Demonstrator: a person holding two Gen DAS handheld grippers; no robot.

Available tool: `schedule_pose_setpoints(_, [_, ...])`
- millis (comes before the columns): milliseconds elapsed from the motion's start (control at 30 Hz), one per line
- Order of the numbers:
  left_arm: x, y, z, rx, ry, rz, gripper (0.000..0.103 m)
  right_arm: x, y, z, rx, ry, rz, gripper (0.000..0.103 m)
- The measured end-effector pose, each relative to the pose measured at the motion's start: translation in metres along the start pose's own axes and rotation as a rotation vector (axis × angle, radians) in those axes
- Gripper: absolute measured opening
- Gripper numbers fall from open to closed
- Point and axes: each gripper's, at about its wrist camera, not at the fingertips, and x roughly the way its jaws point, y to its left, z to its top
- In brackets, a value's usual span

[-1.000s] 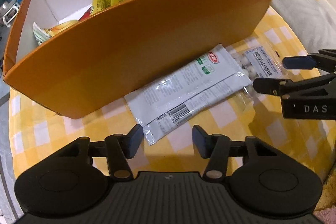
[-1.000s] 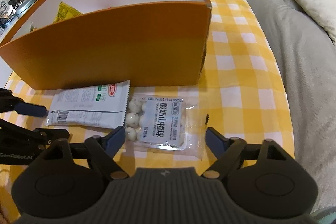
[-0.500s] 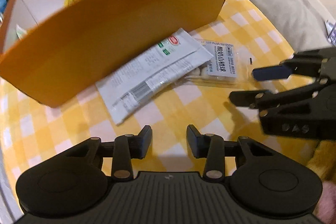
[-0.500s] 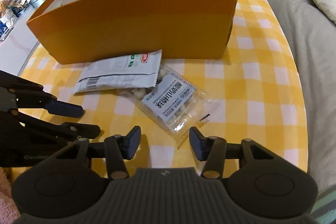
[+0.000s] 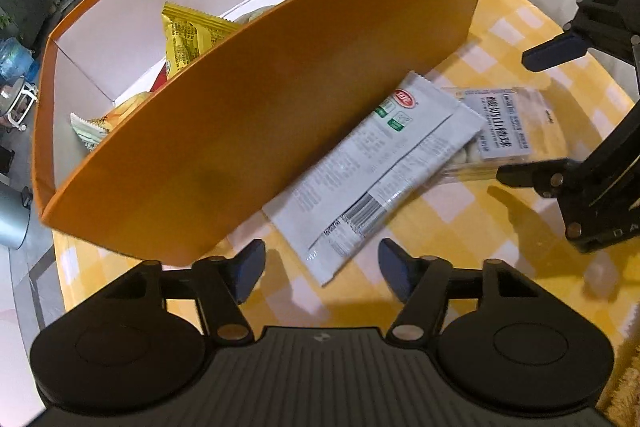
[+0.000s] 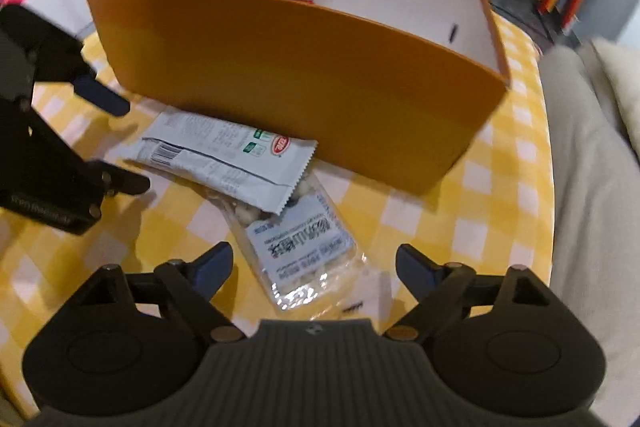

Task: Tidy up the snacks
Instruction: 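Lower both open tools over the white packet and the ball-candy bag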

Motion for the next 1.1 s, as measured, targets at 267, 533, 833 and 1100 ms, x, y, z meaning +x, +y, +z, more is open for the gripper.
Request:
schedule_pose_setpoints(267, [-0.001, -0.006, -0.004, -0.054, 0.013, -0.045, 0.009, 0.006, -0.003, -0.001, 0.020, 0.022, 0.046, 0.072])
schedule_pose_setpoints(533, [-0.006, -0.009, -0.019, -0.251, 0.107, -0.179, 0.000, -0.012, -0.003, -0.017, 0.216, 0.098, 0.036, 0.068])
schedule_pose_setpoints(833, [-0.017, -0.037, -0.014, -0.144, 0.047, -0.175, 0.021, -0.032, 0.000, -0.037, 0.429, 0.154, 0.017, 0.070])
schedule_pose_setpoints(1100, [-0.028, -0.027, 0.006, 0.093, -0.046, -0.092, 0.083, -0.037, 0.005, -0.035, 0.337, 0.035, 0.036, 0.080])
